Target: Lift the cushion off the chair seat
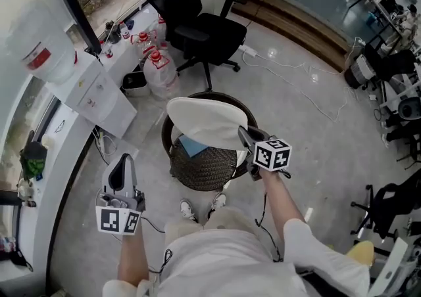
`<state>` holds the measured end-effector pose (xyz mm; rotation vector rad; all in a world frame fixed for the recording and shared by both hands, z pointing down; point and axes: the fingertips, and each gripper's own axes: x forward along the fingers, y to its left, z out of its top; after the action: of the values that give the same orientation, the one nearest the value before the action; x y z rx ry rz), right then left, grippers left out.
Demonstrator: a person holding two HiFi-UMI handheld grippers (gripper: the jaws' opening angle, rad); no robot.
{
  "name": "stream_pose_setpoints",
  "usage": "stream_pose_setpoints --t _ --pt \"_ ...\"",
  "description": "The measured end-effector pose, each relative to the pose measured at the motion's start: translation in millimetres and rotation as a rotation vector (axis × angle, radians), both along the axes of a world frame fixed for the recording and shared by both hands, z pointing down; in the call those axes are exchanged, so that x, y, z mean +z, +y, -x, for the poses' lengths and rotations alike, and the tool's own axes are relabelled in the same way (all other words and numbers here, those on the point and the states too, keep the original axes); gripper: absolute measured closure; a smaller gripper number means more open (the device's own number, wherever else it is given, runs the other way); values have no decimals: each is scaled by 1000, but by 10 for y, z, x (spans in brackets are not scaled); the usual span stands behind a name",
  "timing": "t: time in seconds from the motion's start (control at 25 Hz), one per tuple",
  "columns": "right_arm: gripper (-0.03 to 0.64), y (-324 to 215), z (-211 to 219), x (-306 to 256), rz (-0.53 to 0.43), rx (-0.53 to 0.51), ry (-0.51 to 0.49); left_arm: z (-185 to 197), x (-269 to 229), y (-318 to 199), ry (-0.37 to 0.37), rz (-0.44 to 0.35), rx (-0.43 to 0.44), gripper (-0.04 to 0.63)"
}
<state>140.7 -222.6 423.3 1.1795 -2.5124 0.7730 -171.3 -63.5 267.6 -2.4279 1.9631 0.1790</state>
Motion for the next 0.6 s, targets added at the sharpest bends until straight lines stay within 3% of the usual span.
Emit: stream_pose_setpoints --t 0.6 --pt "581 217 -872 -1630 -312 226 -132 159 -879 289 -93 -164 -44 578"
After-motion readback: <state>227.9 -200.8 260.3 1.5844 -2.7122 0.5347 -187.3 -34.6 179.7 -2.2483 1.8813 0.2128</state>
